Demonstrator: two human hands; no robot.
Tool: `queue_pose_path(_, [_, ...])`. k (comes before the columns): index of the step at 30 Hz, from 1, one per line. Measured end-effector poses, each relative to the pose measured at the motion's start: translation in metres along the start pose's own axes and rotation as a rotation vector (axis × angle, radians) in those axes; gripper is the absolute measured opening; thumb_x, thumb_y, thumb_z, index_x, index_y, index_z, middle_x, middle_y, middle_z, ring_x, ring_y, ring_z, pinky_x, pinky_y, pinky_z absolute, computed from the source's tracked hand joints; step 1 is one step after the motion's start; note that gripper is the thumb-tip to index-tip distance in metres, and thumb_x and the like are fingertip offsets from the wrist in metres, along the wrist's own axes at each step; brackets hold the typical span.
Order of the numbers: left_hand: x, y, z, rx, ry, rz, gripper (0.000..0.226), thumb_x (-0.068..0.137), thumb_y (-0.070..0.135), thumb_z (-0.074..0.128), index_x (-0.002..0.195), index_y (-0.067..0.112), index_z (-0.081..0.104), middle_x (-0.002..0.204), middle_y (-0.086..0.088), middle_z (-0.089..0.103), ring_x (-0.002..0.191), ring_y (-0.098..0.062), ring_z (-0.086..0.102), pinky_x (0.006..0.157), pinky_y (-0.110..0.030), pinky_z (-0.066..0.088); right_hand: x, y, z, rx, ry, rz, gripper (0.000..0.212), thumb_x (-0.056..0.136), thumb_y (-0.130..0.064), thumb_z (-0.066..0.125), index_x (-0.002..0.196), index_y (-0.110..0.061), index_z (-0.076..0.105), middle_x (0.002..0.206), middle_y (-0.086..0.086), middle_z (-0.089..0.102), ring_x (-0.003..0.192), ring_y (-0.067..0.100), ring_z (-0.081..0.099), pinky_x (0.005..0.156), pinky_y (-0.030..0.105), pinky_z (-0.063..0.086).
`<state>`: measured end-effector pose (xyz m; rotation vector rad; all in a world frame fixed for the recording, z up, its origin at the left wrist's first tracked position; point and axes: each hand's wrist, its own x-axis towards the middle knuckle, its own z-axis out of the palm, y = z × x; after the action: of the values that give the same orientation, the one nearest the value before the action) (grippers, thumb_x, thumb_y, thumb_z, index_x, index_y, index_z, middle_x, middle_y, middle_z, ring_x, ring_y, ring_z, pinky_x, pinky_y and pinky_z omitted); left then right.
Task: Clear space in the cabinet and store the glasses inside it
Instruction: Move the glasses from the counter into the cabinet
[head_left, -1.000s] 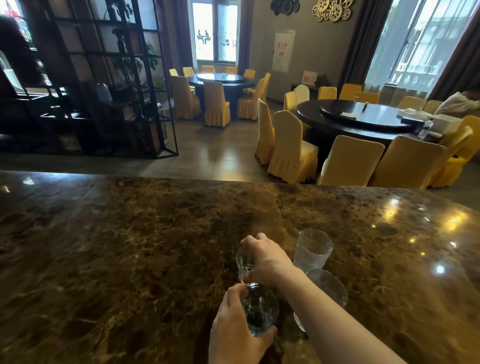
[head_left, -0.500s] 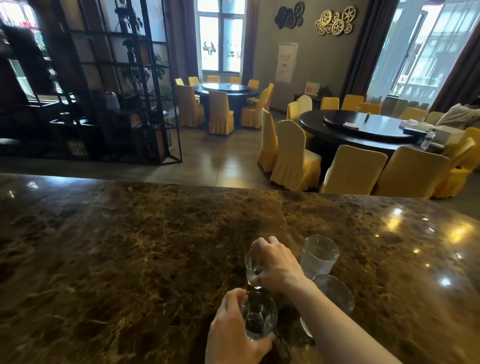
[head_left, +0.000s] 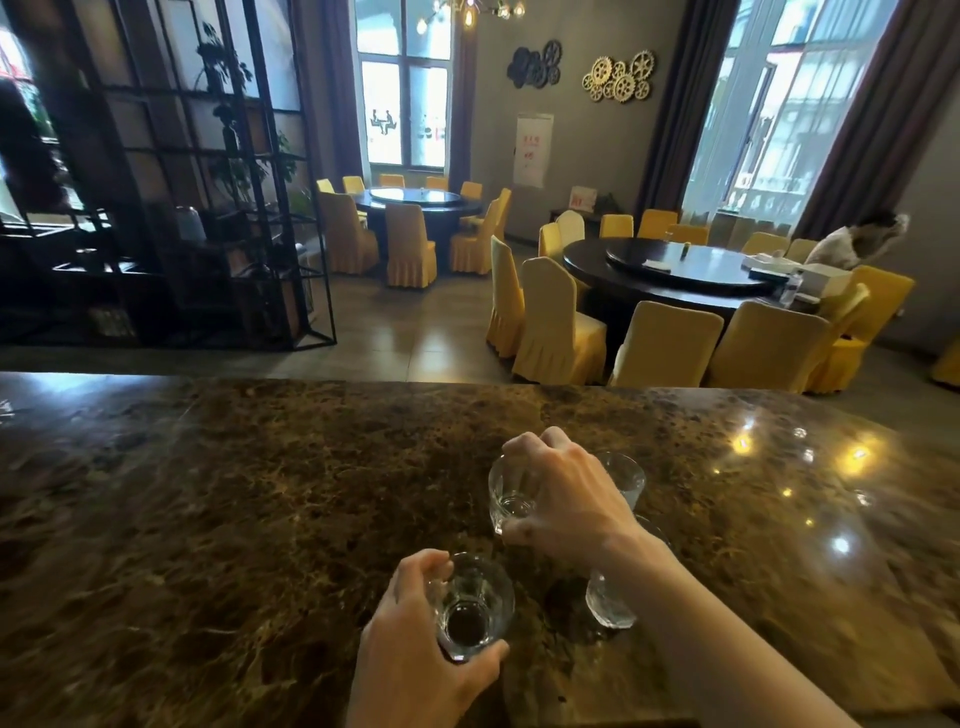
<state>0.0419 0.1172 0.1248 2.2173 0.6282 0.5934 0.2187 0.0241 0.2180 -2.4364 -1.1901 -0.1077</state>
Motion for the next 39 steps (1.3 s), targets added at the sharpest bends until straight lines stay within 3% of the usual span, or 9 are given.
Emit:
queue_pose_path(8, [-0.048, 0.005, -0.015, -0.026, 0.002, 0.066, 0.092, 0.045, 0.062, 0.086, 0.119, 0.046, 0.034, 0.114, 0.030, 0.053, 0.102, 0.005, 0.057, 0.093, -0.016, 0.046, -0.062, -0.019, -0.028, -0.009, 0.018, -0.031, 0.086, 0.060, -0.050, 0.083, 0.136, -0.031, 0.050, 0.118, -0.006, 0.051, 0.107, 0.016, 0.056, 0.089, 0.032, 0.055])
queue_pose_path(17, [-0.115, 0.022, 0.001, -0.031, 0.037, 0.029, 0.087, 0.046, 0.063, 0.083, 0.118, 0.049, 0.037, 0.111, 0.029, 0.054, 0.103, 0.009, 0.054, 0.083, -0.013, 0.044, -0.156, -0.009, -0.035, 0.012, 0.016, -0.091, 0.086, 0.062, -0.051, 0.083, 0.138, -0.033, 0.047, 0.119, -0.006, 0.051, 0.107, 0.014, 0.055, 0.092, 0.033, 0.054])
queue_pose_path(22, [-0.162, 0.027, 0.021, 0.007, 0.017, -0.028, 0.089, 0.046, 0.063, 0.085, 0.119, 0.049, 0.036, 0.111, 0.028, 0.055, 0.101, 0.006, 0.057, 0.080, -0.009, 0.043, -0.213, 0.014, -0.032, 0.050, -0.016, -0.105, 0.085, 0.062, -0.049, 0.079, 0.138, -0.036, 0.045, 0.115, -0.011, 0.047, 0.104, 0.011, 0.053, 0.086, 0.025, 0.052])
queue_pose_path(28, [-0.215, 0.027, 0.050, -0.010, 0.004, -0.128, 0.087, 0.046, 0.064, 0.085, 0.116, 0.053, 0.035, 0.112, 0.029, 0.057, 0.104, 0.011, 0.055, 0.088, -0.015, 0.046, -0.268, 0.039, -0.006, 0.096, -0.109, -0.108, 0.080, 0.065, -0.055, 0.075, 0.136, -0.037, 0.046, 0.113, -0.015, 0.045, 0.103, 0.006, 0.049, 0.087, 0.024, 0.052])
queue_pose_path(33, [-0.247, 0.005, 0.066, -0.028, -0.030, -0.247, 0.088, 0.046, 0.060, 0.088, 0.118, 0.049, 0.038, 0.115, 0.025, 0.057, 0.106, 0.000, 0.057, 0.096, -0.032, 0.050, -0.298, 0.051, 0.031, 0.112, -0.205, -0.074, 0.081, 0.063, -0.055, 0.068, 0.138, -0.038, 0.043, 0.114, -0.018, 0.042, 0.106, 0.007, 0.047, 0.088, 0.020, 0.048])
queue_pose_path(39, [-0.259, -0.054, 0.082, -0.026, -0.073, -0.351, 0.091, 0.046, 0.055, 0.093, 0.118, 0.048, 0.038, 0.112, 0.023, 0.056, 0.103, 0.002, 0.057, 0.097, -0.026, 0.048, -0.313, 0.063, 0.099, 0.134, -0.314, -0.014, 0.083, 0.066, -0.049, 0.074, 0.140, -0.043, 0.037, 0.122, -0.019, 0.038, 0.112, 0.004, 0.041, 0.090, 0.023, 0.050])
